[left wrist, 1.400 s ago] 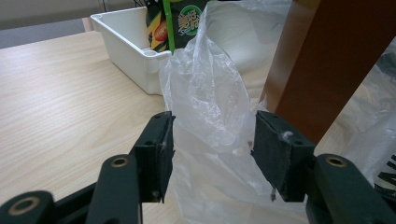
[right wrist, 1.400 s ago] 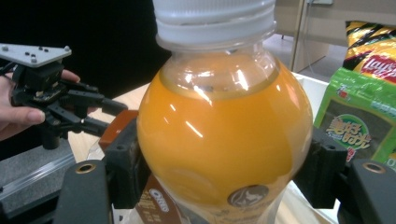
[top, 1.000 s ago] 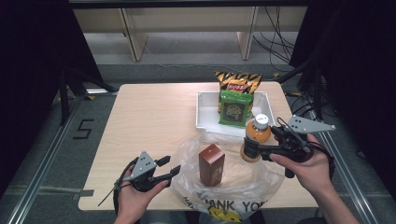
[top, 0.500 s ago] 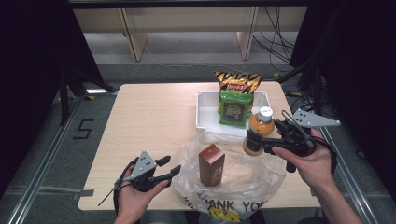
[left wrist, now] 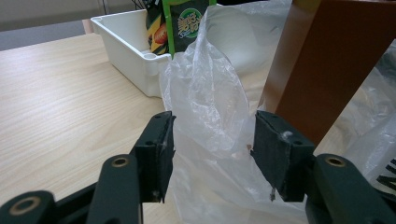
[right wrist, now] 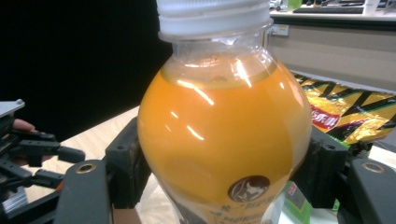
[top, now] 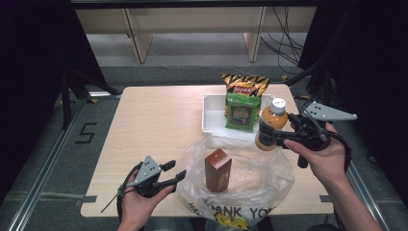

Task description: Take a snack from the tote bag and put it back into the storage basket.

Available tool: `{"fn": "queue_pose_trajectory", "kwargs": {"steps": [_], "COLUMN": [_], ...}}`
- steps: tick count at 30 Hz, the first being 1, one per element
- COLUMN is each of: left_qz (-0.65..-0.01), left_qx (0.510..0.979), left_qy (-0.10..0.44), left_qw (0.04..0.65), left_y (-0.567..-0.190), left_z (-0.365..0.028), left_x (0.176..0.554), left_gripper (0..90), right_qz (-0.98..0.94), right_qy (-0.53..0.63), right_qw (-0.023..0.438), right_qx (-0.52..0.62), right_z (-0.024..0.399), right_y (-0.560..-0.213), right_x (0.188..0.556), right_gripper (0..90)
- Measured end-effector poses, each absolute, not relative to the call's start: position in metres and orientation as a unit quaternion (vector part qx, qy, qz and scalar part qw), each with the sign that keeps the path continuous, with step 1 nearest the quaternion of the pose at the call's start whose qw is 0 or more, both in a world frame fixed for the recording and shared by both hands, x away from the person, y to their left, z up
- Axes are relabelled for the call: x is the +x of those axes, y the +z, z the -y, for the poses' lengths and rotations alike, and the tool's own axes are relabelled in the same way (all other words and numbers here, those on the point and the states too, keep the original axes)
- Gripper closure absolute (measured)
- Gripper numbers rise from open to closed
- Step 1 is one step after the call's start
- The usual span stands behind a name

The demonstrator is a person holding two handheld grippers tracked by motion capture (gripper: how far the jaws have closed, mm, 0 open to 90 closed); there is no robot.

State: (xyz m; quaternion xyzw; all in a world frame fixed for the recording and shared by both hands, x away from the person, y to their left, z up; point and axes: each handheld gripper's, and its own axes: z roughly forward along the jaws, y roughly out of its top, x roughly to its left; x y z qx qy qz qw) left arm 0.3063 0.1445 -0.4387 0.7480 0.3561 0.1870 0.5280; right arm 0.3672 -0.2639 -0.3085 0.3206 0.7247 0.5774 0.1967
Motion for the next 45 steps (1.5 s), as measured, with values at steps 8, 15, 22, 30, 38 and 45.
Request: {"fn": "queue_pose_trajectory", "kwargs": {"steps": [8, 15, 22, 30, 38, 45], "left_qz": [-0.359, -0.355, -0.363, -0.359, -0.358, -0.364], "left_qx": [0.747, 0.749, 0.744, 0.747, 0.747, 0.743], "left_qy": [0.186, 0.187, 0.184, 0.188, 0.187, 0.182], "left_qw": [0.528, 0.527, 0.529, 0.527, 0.528, 0.531], "left_y": [-0.438, -0.438, -0.438, -0.438, -0.438, -0.44], "left_z": [-0.144, -0.144, -0.144, -0.146, -0.146, -0.146], "left_x": [0.306, 0.306, 0.306, 0.306, 0.307, 0.308], "left_gripper": [47.6, 47.6, 47.5, 47.4, 47.2, 47.1], "right_qz": [-0.725, -0.721, -0.721, -0.721, -0.728, -0.727], "right_qy": [0.568, 0.566, 0.559, 0.553, 0.532, 0.522], "right_qw": [0.203, 0.218, 0.218, 0.217, 0.213, 0.207], "right_qx": [0.332, 0.334, 0.347, 0.357, 0.377, 0.396], "right_z": [0.267, 0.27, 0.272, 0.276, 0.28, 0.283], "right_y": [-0.303, -0.303, -0.307, -0.318, -0.336, -0.349], "right_x": [0.38, 0.396, 0.409, 0.428, 0.452, 0.47], "right_gripper": [31.5, 31.5, 31.5, 31.4, 31.4, 31.4]}}
